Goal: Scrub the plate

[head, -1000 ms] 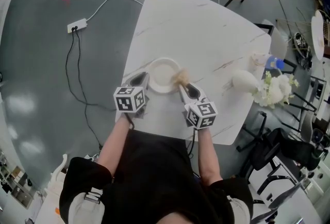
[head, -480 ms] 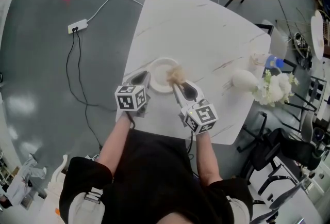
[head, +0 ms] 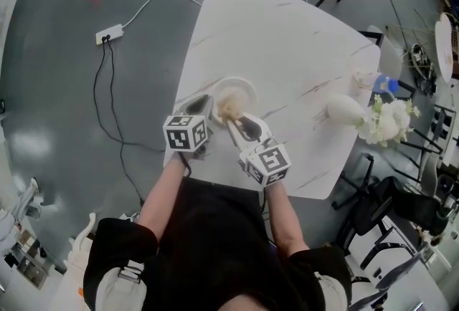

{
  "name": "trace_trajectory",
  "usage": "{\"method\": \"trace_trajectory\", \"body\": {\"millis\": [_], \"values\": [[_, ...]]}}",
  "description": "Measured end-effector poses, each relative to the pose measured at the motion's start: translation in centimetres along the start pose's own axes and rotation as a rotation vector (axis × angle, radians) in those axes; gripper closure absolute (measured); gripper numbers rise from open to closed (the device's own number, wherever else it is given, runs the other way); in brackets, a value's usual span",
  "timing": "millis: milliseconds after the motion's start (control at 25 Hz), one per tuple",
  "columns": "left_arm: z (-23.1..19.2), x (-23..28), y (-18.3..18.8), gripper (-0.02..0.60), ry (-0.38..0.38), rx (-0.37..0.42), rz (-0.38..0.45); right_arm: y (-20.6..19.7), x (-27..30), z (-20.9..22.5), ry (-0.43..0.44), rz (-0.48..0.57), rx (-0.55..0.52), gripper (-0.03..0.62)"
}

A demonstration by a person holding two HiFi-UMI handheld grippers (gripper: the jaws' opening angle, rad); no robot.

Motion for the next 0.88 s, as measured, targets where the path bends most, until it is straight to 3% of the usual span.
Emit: {"method": "trace_trajectory", "body": {"millis": [480, 880], "values": [[0.0, 0.1, 0.1, 0.543, 0.003, 0.009, 0.0, -3.7, 1.6, 0.3, 0.006, -0.061, 0.047, 0.507], [0.1, 0.1, 0.1, 0.545, 0.0, 0.013, -0.003, -4.6, 0.1, 1.0, -0.045, -0.082, 0.039, 0.507]]}}
Point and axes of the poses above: the fingertips, and each gripper's own axes: x forward along the fingers, z to its right, y out of its top, the point moved 7 cm from there along -x, backward along the fingers, and after that the axes turned 15 degrees about y, right-handed, at the moved point
